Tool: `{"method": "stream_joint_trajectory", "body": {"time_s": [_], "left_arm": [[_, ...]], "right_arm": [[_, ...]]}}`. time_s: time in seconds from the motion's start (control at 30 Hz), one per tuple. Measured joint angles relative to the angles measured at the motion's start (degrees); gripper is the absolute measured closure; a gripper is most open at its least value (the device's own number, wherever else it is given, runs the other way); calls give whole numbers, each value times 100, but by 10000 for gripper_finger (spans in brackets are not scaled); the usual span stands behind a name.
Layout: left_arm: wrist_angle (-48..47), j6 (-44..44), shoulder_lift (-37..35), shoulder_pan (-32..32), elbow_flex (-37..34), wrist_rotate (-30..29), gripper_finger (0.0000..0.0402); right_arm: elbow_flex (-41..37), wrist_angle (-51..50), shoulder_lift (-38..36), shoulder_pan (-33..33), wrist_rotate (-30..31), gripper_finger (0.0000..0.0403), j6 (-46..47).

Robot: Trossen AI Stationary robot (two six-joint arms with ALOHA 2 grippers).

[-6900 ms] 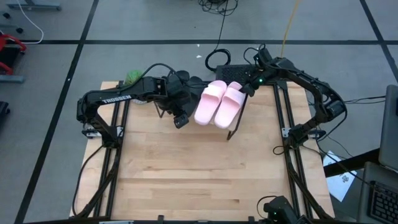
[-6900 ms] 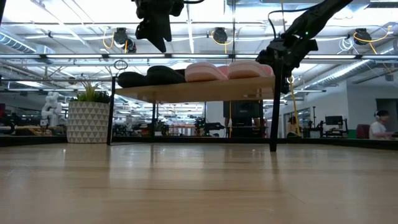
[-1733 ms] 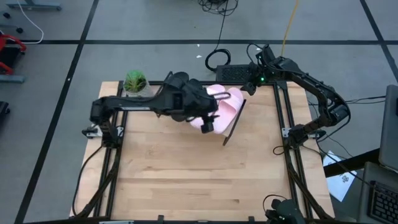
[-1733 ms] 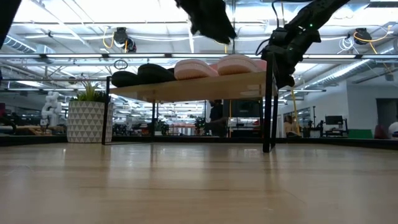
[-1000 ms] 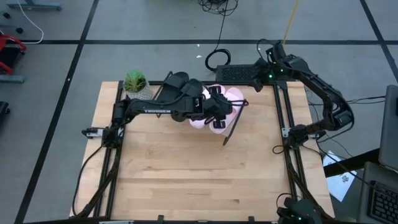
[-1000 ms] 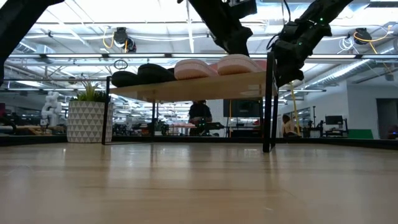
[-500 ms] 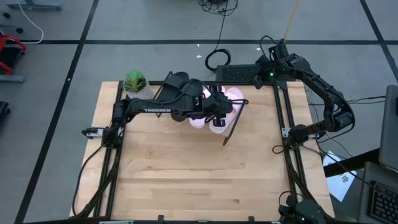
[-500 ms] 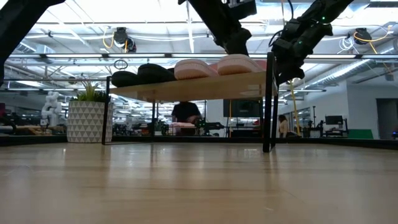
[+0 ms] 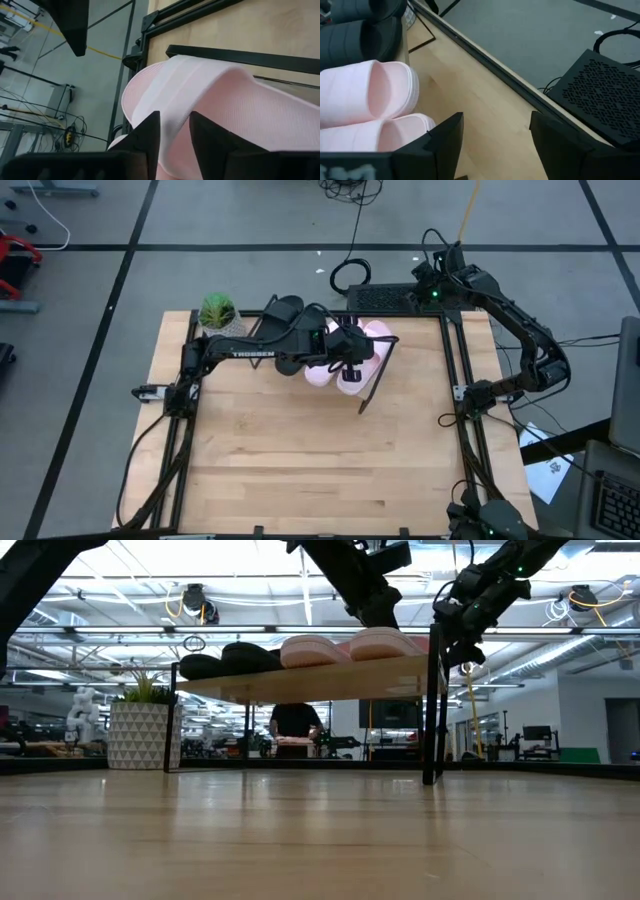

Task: Pick and place slides into the shelf
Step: Put the pink slipper on the shelf

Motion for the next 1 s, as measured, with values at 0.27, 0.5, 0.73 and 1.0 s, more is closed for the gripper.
{"method": "stream_joint_trajectory", "body": {"time_s": [0.27,0.5,0.73,1.0], "left_arm": [[-10,-2,3,33,0,22,320],[26,7,151,37,13,37,373],[116,101,143,-30,7,-21,391],[51,274,130,-112,7,-81,399]], "right_arm": [[0,114,0,0,0,181,126],[1,183,0,0,2,181,126],[1,308,0,0,10,181,119],[1,619,0,0,21,181,122]]}}
